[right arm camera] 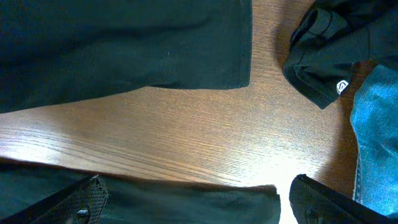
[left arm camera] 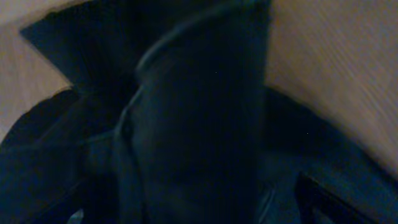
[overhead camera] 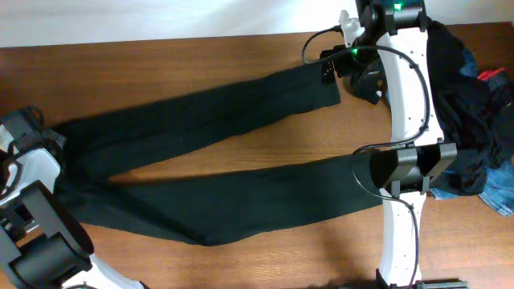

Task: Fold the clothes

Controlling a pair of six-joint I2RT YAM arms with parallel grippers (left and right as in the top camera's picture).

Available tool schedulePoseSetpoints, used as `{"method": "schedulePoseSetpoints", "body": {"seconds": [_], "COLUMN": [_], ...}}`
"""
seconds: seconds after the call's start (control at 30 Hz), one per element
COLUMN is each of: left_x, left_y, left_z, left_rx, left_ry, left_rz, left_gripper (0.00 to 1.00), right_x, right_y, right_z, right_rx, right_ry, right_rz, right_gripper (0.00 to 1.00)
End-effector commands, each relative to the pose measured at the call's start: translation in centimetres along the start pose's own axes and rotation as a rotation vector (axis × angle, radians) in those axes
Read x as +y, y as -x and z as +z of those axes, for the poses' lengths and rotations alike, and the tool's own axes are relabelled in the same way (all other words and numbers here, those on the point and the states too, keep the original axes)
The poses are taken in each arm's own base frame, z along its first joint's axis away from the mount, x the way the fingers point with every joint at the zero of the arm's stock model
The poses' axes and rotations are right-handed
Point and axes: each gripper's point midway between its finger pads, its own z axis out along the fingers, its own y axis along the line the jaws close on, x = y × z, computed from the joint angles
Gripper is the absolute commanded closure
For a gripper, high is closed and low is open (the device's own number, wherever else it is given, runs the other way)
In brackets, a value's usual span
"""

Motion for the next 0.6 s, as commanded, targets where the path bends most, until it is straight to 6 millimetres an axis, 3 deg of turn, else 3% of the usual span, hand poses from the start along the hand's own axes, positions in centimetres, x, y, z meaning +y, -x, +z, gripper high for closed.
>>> {"method": "schedulePoseSetpoints", "body": {"seconds": [0.0,0.17,0.33,0.43,0.57], "left_x": [-0.2,-0.3,-0.5,-0.9,-2.5], "left_y": [2.3,5.5,8.5,9.1,8.1], "left_z": [-1.7,-4.9,-9.0,-11.1,-14.1], "left_rx": [-0.003,-0.036,-0.107,-0.117,-0.073], "left_ry": [-0.009,-0.029,-0.110,-0.160,-0.270], "left_rz": [-0.006,-0.022,-0.061,-0.064,-0.022], "left_gripper": [0.01,0.01,0.01,0.01,0.01], "right_x": [0.3,-0.3,-1.4,-1.8,-1.6], "right_y": [-0.1,-0.1,-0.5,-0.8,-1.3], "right_z": [-1.1,-3.8,-8.0,-10.0,-13.0], "right_rx": [-0.017,-0.073,-0.163,-0.208,-0.272], "right_ry": [-0.002,-0.010,-0.025,-0.031,-0.038], "right_rz": [-0.012,0.003,0.054,0.086,0.087], "right_gripper": [0.01,0.01,0.01,0.01,0.01]}}
